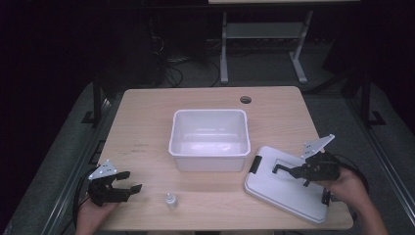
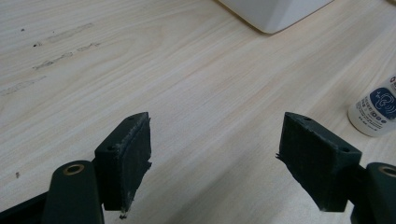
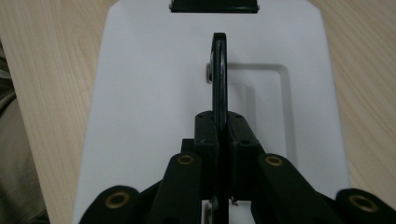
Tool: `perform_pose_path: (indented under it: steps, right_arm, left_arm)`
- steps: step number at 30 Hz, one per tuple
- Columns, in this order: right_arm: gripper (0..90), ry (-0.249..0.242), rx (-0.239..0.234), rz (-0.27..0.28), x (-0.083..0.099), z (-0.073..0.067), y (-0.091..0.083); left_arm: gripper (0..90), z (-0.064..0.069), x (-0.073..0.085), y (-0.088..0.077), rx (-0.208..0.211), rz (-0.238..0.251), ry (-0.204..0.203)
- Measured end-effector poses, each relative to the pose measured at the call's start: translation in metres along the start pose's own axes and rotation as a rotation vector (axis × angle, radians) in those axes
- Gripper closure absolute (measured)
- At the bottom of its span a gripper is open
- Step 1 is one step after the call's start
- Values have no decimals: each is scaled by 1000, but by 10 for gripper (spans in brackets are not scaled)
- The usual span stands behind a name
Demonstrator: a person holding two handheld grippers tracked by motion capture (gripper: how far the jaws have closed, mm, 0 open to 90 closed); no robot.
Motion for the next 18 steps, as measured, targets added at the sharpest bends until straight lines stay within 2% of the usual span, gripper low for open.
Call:
perform_pose_path:
  steps: [11, 18]
  right_arm:
    - [817, -1, -9, 12, 1, -8, 0]
    - [709, 22, -4, 63, 1, -17, -11]
  left_arm:
    - [249, 1, 1, -1, 2, -2, 4]
    - [249, 4, 0, 0, 7, -14, 12]
Point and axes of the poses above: each handheld gripper's, and its own axes: y roughly forward along the jaws, x roughly out of its underside, z roughly to its right, the point moved 5 cm from there along y, roughly forward along the jaws, and after that the axes turned 8 degrees about x, right-handed, at the moved point
